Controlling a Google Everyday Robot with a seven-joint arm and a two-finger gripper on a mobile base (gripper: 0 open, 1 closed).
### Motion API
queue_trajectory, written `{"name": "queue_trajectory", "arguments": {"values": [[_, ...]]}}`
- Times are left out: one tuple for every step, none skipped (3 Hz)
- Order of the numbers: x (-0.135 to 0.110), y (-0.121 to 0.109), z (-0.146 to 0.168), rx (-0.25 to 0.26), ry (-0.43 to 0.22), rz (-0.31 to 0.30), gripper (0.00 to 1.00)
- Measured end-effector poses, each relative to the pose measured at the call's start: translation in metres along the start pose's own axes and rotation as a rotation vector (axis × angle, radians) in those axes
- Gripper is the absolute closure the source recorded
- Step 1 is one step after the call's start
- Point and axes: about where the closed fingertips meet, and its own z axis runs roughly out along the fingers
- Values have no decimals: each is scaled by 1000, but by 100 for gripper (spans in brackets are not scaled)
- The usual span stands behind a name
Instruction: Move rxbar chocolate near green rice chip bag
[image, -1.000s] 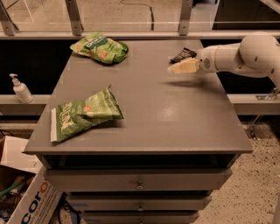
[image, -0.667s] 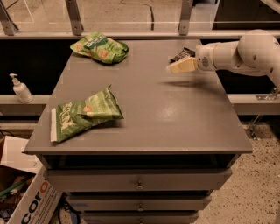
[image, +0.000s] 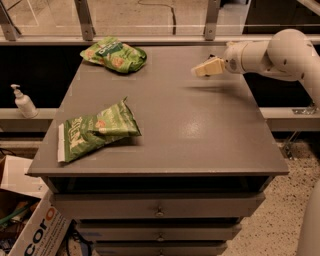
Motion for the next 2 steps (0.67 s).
{"name": "queue_trajectory", "arguments": {"values": [[-1, -13, 4, 36, -14, 23, 0], [7, -20, 8, 65, -13, 60, 0]]}}
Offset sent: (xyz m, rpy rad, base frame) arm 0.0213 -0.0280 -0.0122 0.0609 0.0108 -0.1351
